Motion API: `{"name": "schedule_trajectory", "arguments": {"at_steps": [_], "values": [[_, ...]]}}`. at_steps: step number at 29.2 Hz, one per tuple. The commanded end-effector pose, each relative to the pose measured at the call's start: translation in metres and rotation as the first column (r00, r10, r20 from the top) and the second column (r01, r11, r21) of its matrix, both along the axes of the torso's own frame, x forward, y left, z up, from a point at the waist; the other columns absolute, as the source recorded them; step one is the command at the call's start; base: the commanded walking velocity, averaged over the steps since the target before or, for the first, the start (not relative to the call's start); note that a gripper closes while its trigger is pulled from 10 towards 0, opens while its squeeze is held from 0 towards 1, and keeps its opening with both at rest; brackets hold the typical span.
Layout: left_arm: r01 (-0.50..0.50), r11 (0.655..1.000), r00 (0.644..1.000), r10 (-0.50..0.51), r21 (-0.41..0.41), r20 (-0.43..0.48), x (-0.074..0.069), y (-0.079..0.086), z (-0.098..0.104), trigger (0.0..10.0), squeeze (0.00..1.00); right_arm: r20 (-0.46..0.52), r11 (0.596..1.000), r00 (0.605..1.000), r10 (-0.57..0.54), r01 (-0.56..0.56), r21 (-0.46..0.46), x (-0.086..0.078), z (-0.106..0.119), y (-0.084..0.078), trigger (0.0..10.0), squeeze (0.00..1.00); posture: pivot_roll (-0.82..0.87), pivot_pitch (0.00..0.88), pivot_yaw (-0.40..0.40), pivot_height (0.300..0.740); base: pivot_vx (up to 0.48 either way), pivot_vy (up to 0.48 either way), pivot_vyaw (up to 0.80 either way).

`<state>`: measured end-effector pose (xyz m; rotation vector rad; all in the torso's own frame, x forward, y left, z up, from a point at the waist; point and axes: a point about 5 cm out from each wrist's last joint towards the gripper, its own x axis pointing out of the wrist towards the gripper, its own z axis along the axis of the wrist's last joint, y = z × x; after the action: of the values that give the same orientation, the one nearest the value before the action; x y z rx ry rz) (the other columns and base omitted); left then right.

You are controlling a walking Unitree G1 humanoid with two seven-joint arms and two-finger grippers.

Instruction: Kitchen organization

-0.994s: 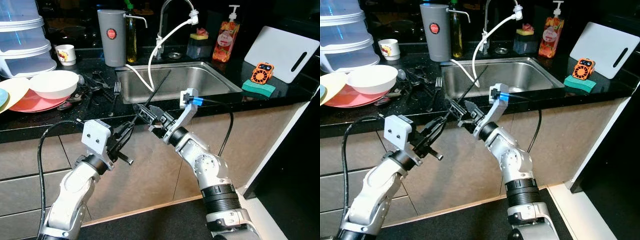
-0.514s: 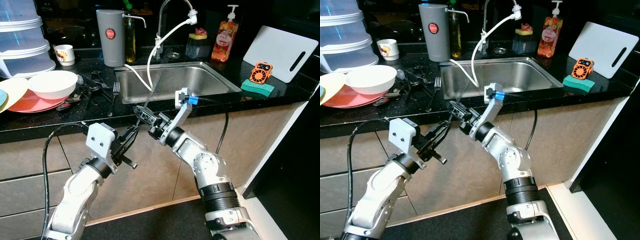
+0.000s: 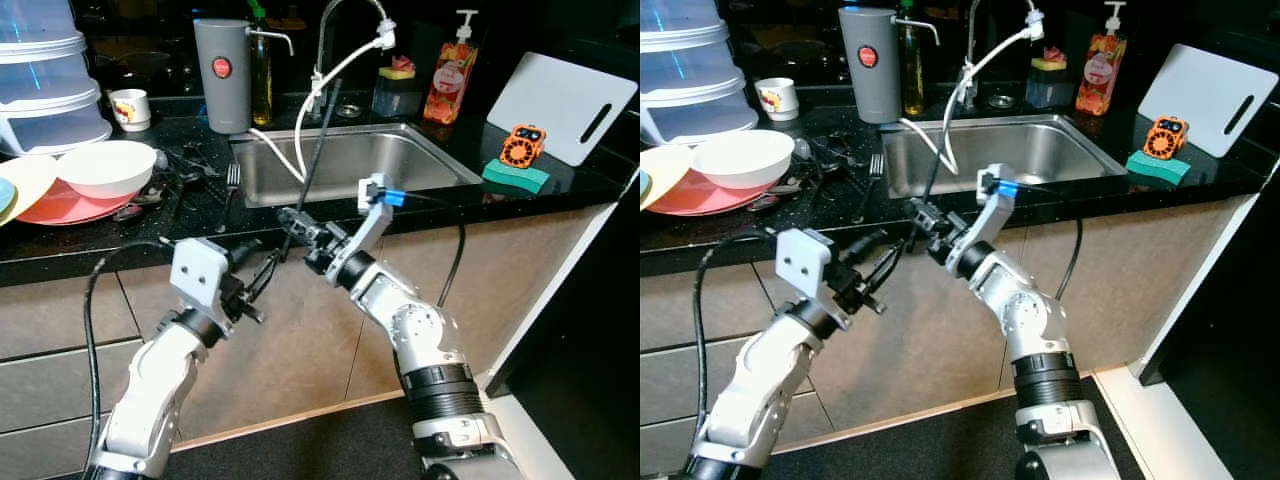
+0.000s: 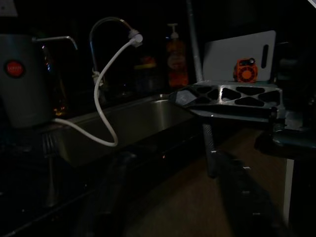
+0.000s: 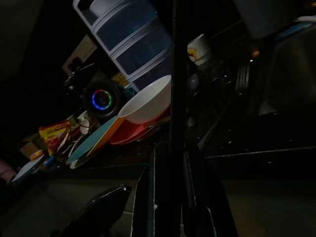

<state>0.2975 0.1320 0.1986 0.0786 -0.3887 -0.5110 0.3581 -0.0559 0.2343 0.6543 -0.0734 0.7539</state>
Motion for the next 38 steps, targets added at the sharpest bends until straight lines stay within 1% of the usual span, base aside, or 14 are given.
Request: {"name": "schedule_trajectory", "arguments": {"at_steps": [1, 2, 6, 8, 9, 11, 12, 13, 14, 19, 21, 29, 34, 38], "values": [[-0.023, 1.000, 1.000, 0.023, -0.015, -0.008, 0.002, 0.003, -0.001, 10.0, 1.00, 0.012, 1.000, 1.000, -0.021, 0.021, 0.008, 0.002, 0.005, -0.002, 0.0, 0.00, 0.02, 0.015, -0.015, 0.740, 0.000, 0.000, 0.00], [-0.055, 0.998, 0.998, 0.055, -0.035, -0.014, 0.003, 0.007, 0.000, 10.0, 0.00, 0.015, 0.998, 0.998, -0.055, 0.055, 0.006, 0.005, 0.006, -0.007, 0.0, 0.00, 0.02, 0.015, -0.015, 0.740, 0.000, 0.000, 0.00], [-0.106, 0.992, 0.994, 0.104, -0.066, -0.037, 0.004, 0.016, -0.001, 10.0, 0.00, 0.023, 0.990, 0.990, -0.136, 0.137, -0.022, 0.011, 0.005, -0.019, 0.0, 0.00, 0.02, 0.015, -0.015, 0.740, 0.000, 0.000, 0.00], [-0.209, 0.973, 0.976, 0.202, -0.094, -0.082, 0.007, 0.032, -0.005, 10.0, 0.00, 0.098, 0.942, 0.957, -0.274, 0.288, -0.175, 0.018, 0.000, -0.038, 0.0, 0.00, 0.03, 0.009, -0.017, 0.740, 0.000, 0.000, 0.00], [-0.209, 0.973, 0.976, 0.202, -0.094, -0.082, 0.007, 0.032, -0.005, 10.0, 0.00, 0.098, 0.942, 0.957, -0.274, 0.288, -0.175, 0.018, 0.000, -0.038, 0.0, 0.00, 0.03, 0.009, -0.017, 0.740, 0.000, 0.000, 0.00], [-0.305, 0.945, 0.946, 0.287, -0.119, -0.148, 0.011, 0.046, -0.009, 10.0, 0.00, 0.178, 0.869, 0.915, -0.361, 0.400, -0.292, 0.021, -0.004, -0.053, 0.0, 0.00, 0.03, 0.012, -0.021, 0.740, 0.000, 0.000, 0.00], [-0.305, 0.945, 0.946, 0.287, -0.119, -0.148, 0.011, 0.046, -0.009, 10.0, 0.00, 0.178, 0.869, 0.915, -0.361, 0.400, -0.292, 0.021, -0.004, -0.053, 0.0, 0.00, 0.03, 0.012, -0.021, 0.740, 0.000, 0.000, 0.00], [-0.327, 0.939, 0.940, 0.311, -0.108, -0.141, 0.011, 0.048, -0.009, 10.0, 0.00, 0.207, 0.845, 0.893, -0.399, 0.446, -0.296, 0.020, -0.004, -0.060, 8.7, 0.00, 0.03, 0.011, -0.023, 0.740, 0.000, 0.000, 0.00], [-0.336, 0.937, 0.937, 0.321, -0.102, -0.140, 0.011, 0.049, -0.008, 10.0, 0.00, 0.218, 0.831, 0.875, -0.433, 0.481, -0.280, 0.019, -0.003, -0.067, 10.0, 0.00, 0.03, 0.011, -0.023, 0.740, 0.000, 0.000, 0.00], [-0.351, 0.936, 0.932, 0.347, -0.022, -0.108, 0.011, 0.048, -0.007, 10.0, 0.00, 0.260, 0.790, 0.837, -0.482, 0.543, -0.285, 0.015, -0.006, -0.078, 10.0, 0.00, 0.03, 0.010, -0.019, 0.740, 0.000, 0.000, 0.00], [-0.403, 0.912, 0.898, 0.411, 0.079, -0.158, 0.016, 0.049, -0.012, 10.0, 0.00, 0.249, 0.781, 0.831, -0.497, 0.554, -0.290, 0.013, -0.011, -0.081, 10.0, 0.00, 0.03, 0.012, -0.013, 0.740, 0.000, 0.000, 0.00], [-0.456, 0.872, 0.822, 0.489, 0.176, -0.292, 0.021, 0.050, -0.026, 10.0, 0.00, 0.213, 0.773, 0.825, -0.523, 0.565, -0.290, 0.009, -0.029, -0.081, 10.0, 0.00, 0.04, 0.014, -0.004, 0.740, 0.000, 0.000, 0.00], [-0.513, 0.857, 0.805, 0.498, 0.044, -0.323, 0.022, 0.052, -0.020, 10.0, 0.00, 0.194, 0.769, 0.821, -0.537, 0.571, -0.288, 0.007, -0.038, -0.077, 10.0, 0.00, 0.04, 0.011, 0.001, 0.740, 0.000, 0.000, 0.00], [-0.475, 0.879, 0.836, 0.434, -0.047, -0.335, 0.019, 0.044, -0.011, 10.0, 0.00, 0.163, 0.778, 0.820, -0.548, 0.572, -0.259, 0.007, -0.039, -0.076, 10.0, 0.00, 0.04, 0.001, 0.000, 0.740, 0.000, 0.000, 0.00]]}}
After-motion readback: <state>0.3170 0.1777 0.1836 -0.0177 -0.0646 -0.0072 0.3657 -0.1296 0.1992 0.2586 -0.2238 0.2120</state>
